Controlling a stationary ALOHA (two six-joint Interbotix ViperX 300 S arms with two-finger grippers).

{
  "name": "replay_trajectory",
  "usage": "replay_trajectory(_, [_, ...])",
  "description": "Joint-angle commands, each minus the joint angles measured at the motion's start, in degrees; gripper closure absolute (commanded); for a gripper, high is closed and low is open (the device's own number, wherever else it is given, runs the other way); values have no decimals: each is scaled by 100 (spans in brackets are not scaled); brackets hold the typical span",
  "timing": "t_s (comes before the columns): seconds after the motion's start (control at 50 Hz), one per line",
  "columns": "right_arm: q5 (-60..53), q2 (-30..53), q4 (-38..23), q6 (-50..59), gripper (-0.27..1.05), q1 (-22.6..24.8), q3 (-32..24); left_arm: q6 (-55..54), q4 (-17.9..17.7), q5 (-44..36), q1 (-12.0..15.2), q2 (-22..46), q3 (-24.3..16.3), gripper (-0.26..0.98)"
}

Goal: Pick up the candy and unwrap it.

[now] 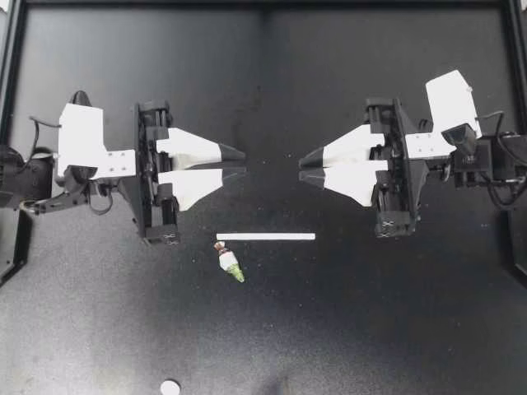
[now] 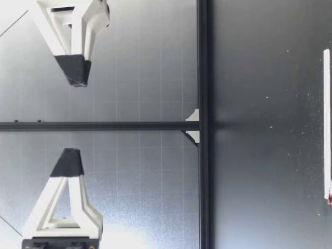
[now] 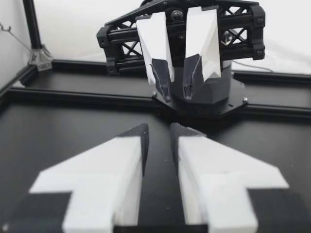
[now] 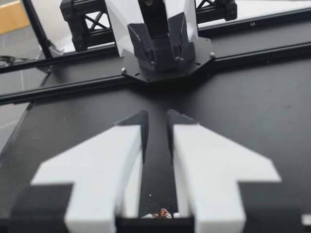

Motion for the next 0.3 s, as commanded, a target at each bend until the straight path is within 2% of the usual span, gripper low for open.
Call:
replay_trajectory(0.0, [-26,-97,0,-9,61,-35,-70,9,9,-35,18,-123,-79,61])
replay_trajectory(0.28, [-79,-105,-9,-9,61,-35,-132,0,9,-176,18,-132,-132,61])
